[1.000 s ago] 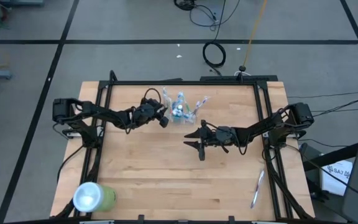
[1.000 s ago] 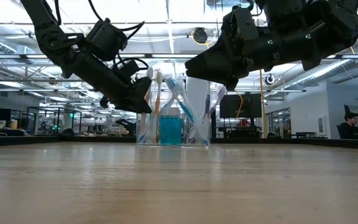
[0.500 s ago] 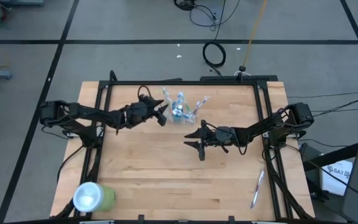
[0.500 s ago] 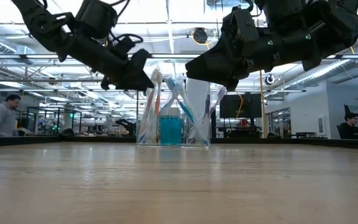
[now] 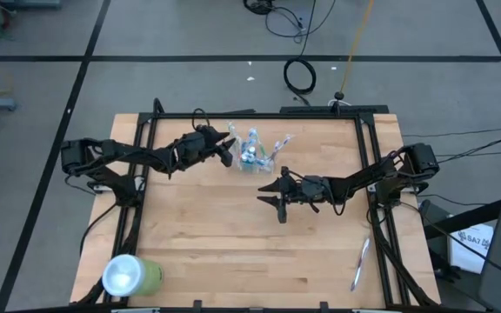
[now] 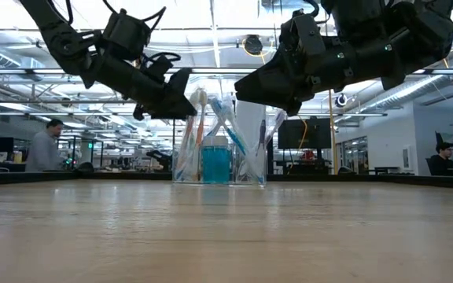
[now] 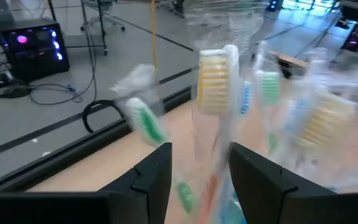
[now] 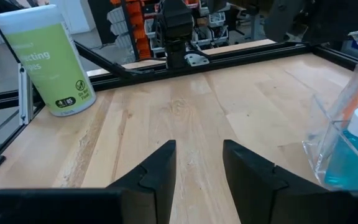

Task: Pick & Place toothbrushing station
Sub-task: Put the orange toothbrush into the left section of the transparent organizer

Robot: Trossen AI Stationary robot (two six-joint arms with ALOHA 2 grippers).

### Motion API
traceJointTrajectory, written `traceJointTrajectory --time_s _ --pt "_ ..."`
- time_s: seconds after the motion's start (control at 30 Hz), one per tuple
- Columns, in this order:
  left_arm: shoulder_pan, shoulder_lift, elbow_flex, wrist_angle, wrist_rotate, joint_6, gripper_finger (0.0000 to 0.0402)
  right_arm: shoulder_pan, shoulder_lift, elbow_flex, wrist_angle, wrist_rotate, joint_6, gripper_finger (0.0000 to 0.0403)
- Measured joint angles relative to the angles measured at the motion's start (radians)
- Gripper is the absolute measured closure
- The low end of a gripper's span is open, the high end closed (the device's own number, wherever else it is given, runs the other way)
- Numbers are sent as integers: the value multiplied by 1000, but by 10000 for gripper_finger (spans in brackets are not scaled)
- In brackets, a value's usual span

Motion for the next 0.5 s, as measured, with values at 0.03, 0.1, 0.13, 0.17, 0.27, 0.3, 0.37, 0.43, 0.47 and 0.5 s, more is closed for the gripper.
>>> traceJointTrajectory --time_s 0.03,0.1,0.13,0.17,0.27,0.3,0.37,0.43,0.47,0.5 --pt "6 0 0 -2 0 -1 239 0 0 0 0 0 0 279" --pt "10 0 0 -2 2 1 245 0 0 0 0 0 0 279" --pt "10 0 0 -5 13 4 253 0 0 0 0 0 0 279" --pt "10 0 0 -7 34 3 262 0 0 0 -1 0 0 279" --pt "10 0 0 -6 108 -17 300 0 0 0 -3 0 0 279" --pt "9 0 0 -6 123 -19 313 0 0 0 -3 0 0 279" --pt "9 0 0 -6 131 -18 340 0 0 0 -7 0 0 279" --pt "9 0 0 -10 121 -17 366 0 0 0 -15 0 0 279" --pt "9 0 0 -18 108 -17 377 0 0 0 -21 0 0 279" --pt "9 0 0 -29 96 -17 387 0 0 0 -25 0 0 279"
